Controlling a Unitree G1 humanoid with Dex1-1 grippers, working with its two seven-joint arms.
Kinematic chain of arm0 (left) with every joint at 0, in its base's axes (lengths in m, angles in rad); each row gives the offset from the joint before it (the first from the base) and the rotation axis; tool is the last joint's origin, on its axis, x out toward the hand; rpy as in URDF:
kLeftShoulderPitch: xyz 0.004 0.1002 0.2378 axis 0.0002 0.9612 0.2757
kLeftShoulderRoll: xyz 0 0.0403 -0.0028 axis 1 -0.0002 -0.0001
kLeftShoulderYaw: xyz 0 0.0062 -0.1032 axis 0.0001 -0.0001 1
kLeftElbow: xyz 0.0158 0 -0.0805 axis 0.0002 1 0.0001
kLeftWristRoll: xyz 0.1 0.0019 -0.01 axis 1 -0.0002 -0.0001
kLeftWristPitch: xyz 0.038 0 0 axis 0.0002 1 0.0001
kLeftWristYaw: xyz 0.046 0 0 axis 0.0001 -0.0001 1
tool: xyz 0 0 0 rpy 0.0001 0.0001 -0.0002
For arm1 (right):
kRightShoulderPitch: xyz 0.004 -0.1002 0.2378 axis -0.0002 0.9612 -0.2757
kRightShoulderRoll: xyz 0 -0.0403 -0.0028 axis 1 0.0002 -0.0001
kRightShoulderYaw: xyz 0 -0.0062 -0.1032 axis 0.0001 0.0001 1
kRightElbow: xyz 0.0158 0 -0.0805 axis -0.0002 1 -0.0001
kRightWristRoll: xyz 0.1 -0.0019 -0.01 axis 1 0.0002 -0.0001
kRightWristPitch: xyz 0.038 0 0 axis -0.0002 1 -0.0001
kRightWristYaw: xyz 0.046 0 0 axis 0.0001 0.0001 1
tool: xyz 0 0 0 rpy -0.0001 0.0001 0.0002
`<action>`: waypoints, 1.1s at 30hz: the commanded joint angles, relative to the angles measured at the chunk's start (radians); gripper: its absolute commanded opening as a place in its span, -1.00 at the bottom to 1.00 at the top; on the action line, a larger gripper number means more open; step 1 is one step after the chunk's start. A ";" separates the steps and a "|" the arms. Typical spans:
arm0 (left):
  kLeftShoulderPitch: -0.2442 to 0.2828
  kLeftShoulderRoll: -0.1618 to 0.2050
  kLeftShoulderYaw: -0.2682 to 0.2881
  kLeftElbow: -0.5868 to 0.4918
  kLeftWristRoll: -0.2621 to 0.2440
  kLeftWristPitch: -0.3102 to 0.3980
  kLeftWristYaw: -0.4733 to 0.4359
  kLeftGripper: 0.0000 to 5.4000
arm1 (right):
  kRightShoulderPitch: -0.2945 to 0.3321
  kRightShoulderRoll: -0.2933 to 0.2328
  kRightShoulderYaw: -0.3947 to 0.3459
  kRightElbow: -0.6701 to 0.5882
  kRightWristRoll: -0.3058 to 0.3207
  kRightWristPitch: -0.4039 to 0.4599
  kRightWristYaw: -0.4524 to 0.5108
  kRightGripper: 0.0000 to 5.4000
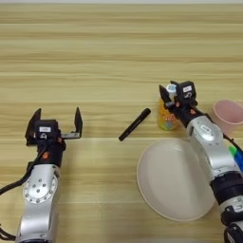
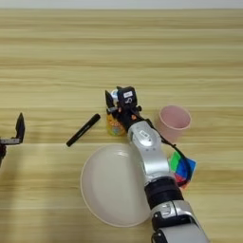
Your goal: Move the objects on the table
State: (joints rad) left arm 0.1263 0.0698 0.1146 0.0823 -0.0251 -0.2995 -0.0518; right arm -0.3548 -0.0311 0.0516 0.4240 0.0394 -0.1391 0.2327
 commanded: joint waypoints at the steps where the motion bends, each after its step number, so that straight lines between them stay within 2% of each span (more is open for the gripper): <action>1: -0.009 0.002 -0.012 0.013 0.008 -0.011 -0.002 1.00 | -0.020 -0.011 0.010 -0.053 -0.010 -0.004 0.010 -0.34; 9: -0.013 0.005 -0.024 0.016 0.009 -0.014 -0.006 1.00 | -0.018 -0.026 0.026 -0.155 -0.011 0.020 0.035 -0.34; 17: -0.013 0.011 -0.054 0.013 0.010 -0.020 -0.033 1.00 | -0.006 -0.033 0.036 -0.311 0.009 0.092 0.064 -0.34; 28: -0.002 0.018 -0.090 -0.011 0.008 -0.020 -0.076 1.00 | -0.008 -0.042 0.041 -0.455 0.032 0.174 0.090 -0.34; 33: 0.000 0.021 -0.094 -0.020 0.005 -0.018 -0.080 1.00 | 0.002 -0.074 0.014 -0.584 0.076 0.249 0.109 -0.34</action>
State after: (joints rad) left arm 0.1232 0.0852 0.0274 0.0792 -0.0237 -0.3179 -0.1231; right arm -0.3453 -0.0855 0.0854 -0.0776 0.0855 0.0820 0.3339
